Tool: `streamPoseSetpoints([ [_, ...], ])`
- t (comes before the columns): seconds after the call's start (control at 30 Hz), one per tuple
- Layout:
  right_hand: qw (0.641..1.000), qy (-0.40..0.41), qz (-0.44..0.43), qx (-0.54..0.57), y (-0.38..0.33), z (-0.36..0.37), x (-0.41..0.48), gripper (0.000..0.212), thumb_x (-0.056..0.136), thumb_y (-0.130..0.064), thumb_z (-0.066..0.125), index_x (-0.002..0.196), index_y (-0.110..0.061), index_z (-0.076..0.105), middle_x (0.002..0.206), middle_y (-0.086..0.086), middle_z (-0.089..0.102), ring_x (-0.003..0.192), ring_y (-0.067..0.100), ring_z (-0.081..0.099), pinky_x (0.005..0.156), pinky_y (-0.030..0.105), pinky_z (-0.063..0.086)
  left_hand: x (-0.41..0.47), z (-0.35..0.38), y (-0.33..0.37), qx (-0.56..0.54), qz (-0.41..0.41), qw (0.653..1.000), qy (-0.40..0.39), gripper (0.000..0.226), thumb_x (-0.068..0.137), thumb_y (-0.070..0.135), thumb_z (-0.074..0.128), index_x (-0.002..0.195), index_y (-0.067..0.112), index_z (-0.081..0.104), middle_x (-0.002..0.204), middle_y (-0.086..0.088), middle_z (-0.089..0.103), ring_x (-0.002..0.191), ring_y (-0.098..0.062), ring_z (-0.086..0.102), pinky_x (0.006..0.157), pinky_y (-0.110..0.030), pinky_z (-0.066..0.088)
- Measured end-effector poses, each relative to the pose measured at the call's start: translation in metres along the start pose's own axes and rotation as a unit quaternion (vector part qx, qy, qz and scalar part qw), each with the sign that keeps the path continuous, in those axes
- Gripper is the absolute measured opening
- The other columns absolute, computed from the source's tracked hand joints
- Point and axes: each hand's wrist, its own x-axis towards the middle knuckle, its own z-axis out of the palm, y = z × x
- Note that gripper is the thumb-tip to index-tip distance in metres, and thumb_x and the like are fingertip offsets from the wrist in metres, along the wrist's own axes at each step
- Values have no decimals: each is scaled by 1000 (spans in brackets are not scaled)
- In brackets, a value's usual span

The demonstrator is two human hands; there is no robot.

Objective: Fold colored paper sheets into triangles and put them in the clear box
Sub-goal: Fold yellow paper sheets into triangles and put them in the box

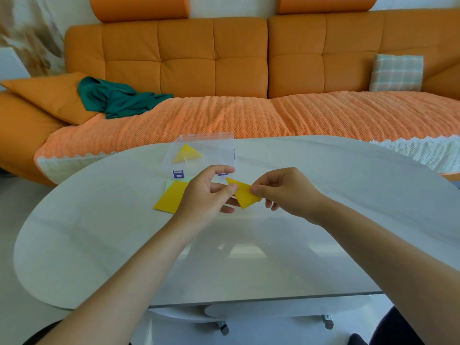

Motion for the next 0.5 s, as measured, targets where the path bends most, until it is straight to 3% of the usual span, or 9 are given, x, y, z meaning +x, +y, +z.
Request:
streamPoseSetpoints([
  [0.2,999,-24,12,24,4,-7,2,11,93,-20,69,89,-14,77,72,-1,70,64,10,61,65,28,54,2,-5,-2,14,11,1000,19,10,90,5,70,95,13,76,75,-3,76,67,-21,73,63,-30,61],
  [0.33,999,-23,23,16,7,-5,3,12,93,-23,68,89,-17,78,78,4,73,68,8,62,64,26,52,1,-2,-4,27,0,1000,12,9,89,7,72,91,15,76,76,-3,77,64,-23,73,60,-29,60],
  [0.43,999,-16,26,-16,9,-3,5,10,91,-27,71,88,-20,79,71,-5,71,63,4,59,56,17,46,1,1,-7,46,-8,999,14,9,88,8,73,88,16,76,75,-3,77,63,-23,74,58,-29,59],
  [0.5,999,-16,30,-39,11,-3,7,10,90,-29,72,87,-22,79,77,-4,72,64,4,57,58,17,46,2,2,-11,64,-12,998,14,7,88,9,74,87,16,76,73,-2,76,62,-21,73,59,-29,59],
])
